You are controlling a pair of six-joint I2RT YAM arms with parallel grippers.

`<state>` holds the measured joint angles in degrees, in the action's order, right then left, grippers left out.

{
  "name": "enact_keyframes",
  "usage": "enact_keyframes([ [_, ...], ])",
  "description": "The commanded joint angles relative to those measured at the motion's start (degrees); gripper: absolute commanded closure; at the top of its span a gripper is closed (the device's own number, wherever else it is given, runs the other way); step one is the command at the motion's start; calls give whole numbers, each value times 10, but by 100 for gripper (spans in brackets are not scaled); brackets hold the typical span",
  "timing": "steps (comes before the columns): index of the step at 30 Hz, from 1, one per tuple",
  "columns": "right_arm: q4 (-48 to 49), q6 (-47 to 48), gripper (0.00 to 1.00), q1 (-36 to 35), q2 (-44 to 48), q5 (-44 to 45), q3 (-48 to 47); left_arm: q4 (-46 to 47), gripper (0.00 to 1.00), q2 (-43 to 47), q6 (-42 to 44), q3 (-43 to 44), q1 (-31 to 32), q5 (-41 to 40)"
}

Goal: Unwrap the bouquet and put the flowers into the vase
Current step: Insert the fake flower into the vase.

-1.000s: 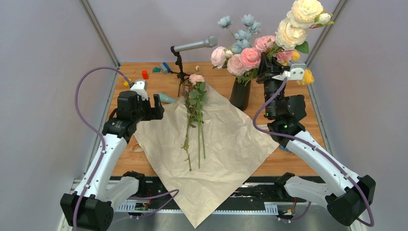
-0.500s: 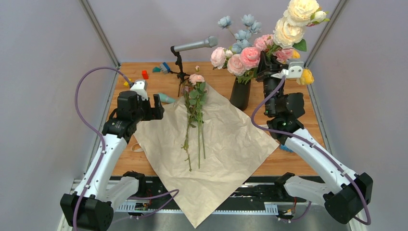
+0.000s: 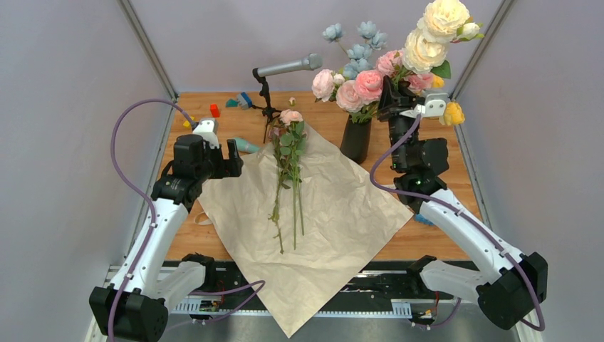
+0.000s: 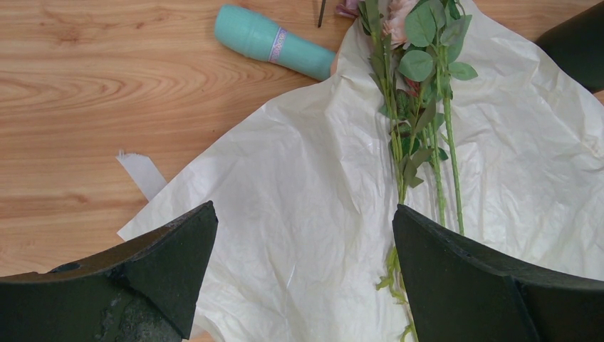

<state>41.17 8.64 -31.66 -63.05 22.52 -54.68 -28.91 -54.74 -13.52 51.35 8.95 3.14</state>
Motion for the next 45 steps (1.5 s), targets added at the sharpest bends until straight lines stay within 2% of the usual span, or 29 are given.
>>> enact_keyframes([
  [1, 28, -20, 100, 8, -5, -14, 10, 18, 0, 11, 12, 1, -2, 3],
  [45, -25, -80, 100, 15, -31, -28, 82, 19, 0, 6, 11, 1, -2, 15],
])
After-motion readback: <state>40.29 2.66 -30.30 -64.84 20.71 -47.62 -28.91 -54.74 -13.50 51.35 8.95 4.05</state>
